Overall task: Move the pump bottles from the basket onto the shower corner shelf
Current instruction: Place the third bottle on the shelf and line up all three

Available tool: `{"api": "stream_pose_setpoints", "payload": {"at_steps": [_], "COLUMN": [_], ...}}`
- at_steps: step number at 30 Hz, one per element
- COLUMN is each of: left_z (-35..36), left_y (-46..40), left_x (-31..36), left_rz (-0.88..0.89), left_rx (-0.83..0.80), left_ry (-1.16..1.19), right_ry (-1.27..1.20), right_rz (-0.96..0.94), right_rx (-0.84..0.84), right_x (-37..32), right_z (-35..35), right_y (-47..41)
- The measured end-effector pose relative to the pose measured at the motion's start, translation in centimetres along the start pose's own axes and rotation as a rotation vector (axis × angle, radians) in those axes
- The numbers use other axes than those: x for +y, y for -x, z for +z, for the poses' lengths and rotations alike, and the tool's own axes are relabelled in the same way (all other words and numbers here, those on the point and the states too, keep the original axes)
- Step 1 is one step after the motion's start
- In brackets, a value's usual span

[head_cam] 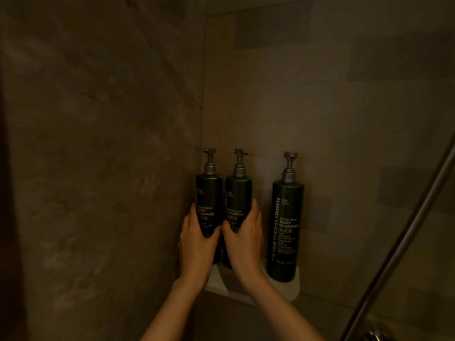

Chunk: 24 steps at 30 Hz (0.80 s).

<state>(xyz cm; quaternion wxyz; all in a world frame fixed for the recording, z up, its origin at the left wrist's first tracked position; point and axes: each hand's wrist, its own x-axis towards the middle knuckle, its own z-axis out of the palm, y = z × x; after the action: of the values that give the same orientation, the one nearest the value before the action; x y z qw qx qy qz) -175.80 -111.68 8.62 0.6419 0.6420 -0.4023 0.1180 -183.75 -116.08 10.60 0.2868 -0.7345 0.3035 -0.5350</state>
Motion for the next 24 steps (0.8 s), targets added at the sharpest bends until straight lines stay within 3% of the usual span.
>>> {"api": "stream_pose_setpoints", "payload": {"at_steps": [12, 24], "left_z": [-0.2, 0.0], "left_y": [-1.0, -0.5], "left_x": [-0.2, -0.5], "left_rz": [-0.010, 0.007], "left_rx": [-0.051, 0.058], "left_ry": [-0.084, -0.178], "right_ry": [-0.010, -0.014], "right_rz": [-0.026, -0.021], "right_rx": [0.068, 0.182], "right_x": [0.5, 0.8], "right_z": [0.4, 1.2], "right_y": [0.0, -0.3]}}
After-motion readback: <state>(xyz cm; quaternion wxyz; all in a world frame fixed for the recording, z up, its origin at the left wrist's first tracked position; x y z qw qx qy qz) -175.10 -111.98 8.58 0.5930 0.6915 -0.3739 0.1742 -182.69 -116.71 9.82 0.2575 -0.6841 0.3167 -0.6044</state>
